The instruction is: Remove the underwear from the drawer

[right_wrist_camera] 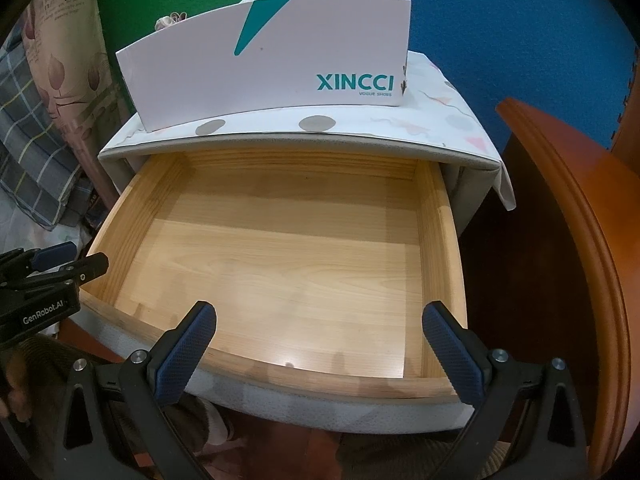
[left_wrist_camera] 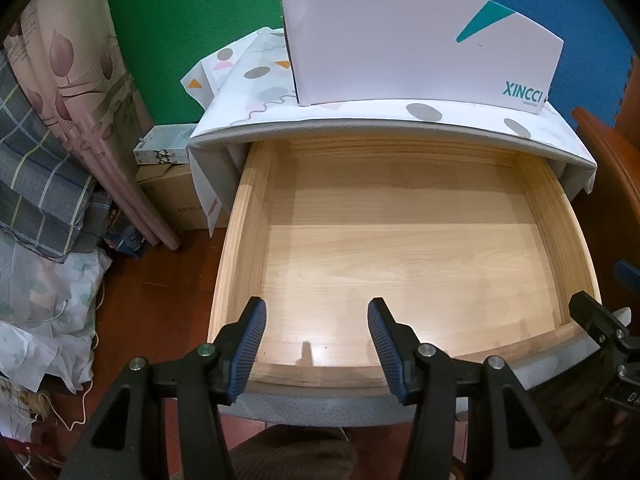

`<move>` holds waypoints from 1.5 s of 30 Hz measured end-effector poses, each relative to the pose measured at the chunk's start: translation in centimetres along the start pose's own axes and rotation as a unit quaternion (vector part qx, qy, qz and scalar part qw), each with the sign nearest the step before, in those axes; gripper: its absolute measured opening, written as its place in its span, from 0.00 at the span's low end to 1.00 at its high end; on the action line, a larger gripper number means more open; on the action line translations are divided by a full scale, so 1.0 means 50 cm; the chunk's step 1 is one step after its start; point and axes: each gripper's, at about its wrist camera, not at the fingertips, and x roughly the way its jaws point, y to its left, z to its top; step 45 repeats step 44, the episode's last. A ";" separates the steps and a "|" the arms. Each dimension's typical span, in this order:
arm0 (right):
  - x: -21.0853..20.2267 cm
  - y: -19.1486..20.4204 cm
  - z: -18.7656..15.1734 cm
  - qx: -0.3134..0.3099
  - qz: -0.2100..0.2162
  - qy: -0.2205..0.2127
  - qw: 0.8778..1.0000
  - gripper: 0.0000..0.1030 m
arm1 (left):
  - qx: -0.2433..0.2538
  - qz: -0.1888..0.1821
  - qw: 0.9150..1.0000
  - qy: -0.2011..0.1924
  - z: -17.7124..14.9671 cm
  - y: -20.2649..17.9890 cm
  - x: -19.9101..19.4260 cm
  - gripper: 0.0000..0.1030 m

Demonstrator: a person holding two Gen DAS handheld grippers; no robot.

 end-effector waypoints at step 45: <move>0.003 0.006 -0.002 -0.002 -0.001 0.004 1.000 0.99 | 0.008 -0.007 1.000 -0.005 -0.003 -0.005 -0.003 0.53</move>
